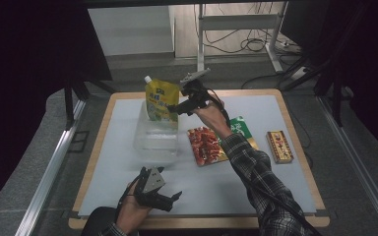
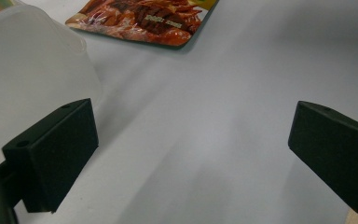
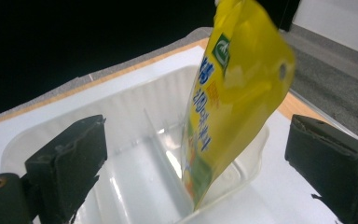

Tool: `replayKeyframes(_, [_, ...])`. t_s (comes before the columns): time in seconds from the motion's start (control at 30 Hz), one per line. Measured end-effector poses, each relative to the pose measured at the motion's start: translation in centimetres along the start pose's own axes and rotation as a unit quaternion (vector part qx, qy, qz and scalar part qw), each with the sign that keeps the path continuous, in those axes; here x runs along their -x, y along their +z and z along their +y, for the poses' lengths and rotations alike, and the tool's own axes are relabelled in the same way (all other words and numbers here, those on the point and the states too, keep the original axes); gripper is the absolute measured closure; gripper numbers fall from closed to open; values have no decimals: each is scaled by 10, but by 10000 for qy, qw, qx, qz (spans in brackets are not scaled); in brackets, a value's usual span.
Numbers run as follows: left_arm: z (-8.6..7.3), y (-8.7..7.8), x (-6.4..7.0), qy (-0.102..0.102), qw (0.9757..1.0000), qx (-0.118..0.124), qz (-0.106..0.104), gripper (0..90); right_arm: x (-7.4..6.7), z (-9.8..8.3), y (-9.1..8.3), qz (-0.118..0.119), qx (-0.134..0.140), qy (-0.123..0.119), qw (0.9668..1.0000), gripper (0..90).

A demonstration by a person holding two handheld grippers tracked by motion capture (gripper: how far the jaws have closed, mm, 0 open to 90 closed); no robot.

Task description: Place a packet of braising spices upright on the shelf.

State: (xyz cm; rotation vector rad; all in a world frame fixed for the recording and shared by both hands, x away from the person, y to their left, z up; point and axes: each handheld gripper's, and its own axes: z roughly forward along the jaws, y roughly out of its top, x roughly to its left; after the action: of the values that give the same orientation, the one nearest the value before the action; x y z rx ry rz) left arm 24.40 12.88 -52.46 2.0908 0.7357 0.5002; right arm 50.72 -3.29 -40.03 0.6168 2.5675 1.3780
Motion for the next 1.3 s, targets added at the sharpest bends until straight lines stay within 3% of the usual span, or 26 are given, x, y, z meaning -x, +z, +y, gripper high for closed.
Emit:
replayKeyframes(0.4, [0,1,0,5,10000,-12,-8,11,-14,-19,-12,31,-99,10,9999,13])
replayKeyframes(0.97, [0,3,1,52,10000,-12,-49,10,-21,-45,-37,21,-121,-34,9999,0])
replayKeyframes(1.03, [0,3,1,58,9999,12,-88,7,-23,-51,-42,34,-126,-3,9999,0])
replayKeyframes(1.17, [0,4,2,-81,9989,141,-439,0,-25,-58,-49,86,-202,135,9997,0])
replayKeyframes(1.3, [0,5,3,-94,9989,144,-445,0,-28,-65,-56,17,-146,129,9998,0])
